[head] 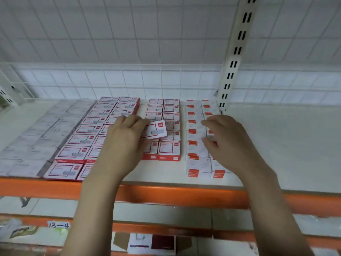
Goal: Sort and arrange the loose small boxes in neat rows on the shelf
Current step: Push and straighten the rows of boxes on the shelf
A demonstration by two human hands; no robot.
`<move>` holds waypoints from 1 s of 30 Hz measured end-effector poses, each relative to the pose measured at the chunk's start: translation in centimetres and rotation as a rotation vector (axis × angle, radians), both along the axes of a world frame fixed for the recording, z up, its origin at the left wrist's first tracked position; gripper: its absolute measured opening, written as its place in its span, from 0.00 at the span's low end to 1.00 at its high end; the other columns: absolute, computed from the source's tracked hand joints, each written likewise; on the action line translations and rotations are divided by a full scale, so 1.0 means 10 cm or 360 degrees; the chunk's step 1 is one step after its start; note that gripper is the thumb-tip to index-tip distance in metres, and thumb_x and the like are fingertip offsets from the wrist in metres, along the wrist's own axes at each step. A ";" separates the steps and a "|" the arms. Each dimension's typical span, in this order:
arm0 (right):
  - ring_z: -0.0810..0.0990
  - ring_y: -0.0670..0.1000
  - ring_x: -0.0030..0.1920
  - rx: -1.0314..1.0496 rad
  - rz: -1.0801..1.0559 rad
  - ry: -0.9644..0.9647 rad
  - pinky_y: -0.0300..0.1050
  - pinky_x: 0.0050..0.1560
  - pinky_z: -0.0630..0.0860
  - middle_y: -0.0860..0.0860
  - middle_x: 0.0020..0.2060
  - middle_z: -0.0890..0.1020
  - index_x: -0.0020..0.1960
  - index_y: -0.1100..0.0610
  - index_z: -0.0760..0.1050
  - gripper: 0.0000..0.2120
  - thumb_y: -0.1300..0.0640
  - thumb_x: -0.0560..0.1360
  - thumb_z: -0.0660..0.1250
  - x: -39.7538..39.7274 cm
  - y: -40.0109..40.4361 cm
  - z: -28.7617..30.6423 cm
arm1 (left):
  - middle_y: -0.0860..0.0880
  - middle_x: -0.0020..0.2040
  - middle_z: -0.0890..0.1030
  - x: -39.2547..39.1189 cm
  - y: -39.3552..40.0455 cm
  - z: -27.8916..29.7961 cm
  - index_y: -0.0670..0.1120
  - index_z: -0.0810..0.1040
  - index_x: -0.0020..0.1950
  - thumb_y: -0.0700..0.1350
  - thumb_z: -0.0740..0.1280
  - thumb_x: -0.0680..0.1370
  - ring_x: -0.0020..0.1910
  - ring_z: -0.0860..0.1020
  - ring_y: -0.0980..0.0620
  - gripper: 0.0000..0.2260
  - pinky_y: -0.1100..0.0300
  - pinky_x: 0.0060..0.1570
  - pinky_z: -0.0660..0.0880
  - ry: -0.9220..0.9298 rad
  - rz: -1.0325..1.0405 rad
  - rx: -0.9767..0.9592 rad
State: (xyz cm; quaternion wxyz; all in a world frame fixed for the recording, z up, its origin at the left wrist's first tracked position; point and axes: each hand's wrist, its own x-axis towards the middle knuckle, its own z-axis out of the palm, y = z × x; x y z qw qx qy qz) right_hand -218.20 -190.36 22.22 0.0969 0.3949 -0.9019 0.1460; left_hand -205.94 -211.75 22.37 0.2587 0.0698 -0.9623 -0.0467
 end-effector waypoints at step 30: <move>0.72 0.56 0.60 -0.0045 -0.0039 -0.0232 0.50 0.60 0.67 0.54 0.59 0.76 0.63 0.57 0.73 0.17 0.56 0.74 0.66 1.45 -1.45 -0.24 | 0.47 0.54 0.77 1.52 -1.47 -0.20 0.45 0.77 0.62 0.48 0.64 0.68 0.52 0.73 0.41 0.23 0.43 0.49 0.74 -0.0404 -0.0176 0.0321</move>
